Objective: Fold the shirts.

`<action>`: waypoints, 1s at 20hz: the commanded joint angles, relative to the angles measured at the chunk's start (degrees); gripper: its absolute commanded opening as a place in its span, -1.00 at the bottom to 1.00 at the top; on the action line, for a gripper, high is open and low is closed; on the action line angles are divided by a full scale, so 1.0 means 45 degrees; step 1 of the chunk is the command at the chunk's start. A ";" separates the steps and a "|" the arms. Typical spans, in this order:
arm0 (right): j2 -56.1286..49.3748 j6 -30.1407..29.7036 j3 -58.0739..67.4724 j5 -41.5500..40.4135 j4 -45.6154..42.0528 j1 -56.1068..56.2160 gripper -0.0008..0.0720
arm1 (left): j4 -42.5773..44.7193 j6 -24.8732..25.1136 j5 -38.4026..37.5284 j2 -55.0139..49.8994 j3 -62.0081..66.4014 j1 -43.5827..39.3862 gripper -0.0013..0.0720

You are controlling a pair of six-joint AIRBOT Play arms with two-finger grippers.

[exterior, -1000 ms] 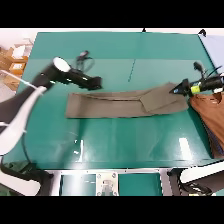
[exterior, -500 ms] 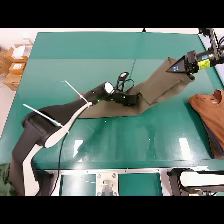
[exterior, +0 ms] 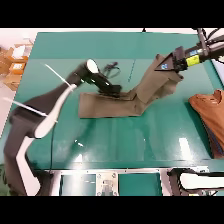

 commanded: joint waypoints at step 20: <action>-0.3546 0.1273 -0.0058 -0.4799 -0.1103 0.3628 0.10 | 0.8704 -0.0335 -0.5824 0.3837 0.0457 0.4444 -0.89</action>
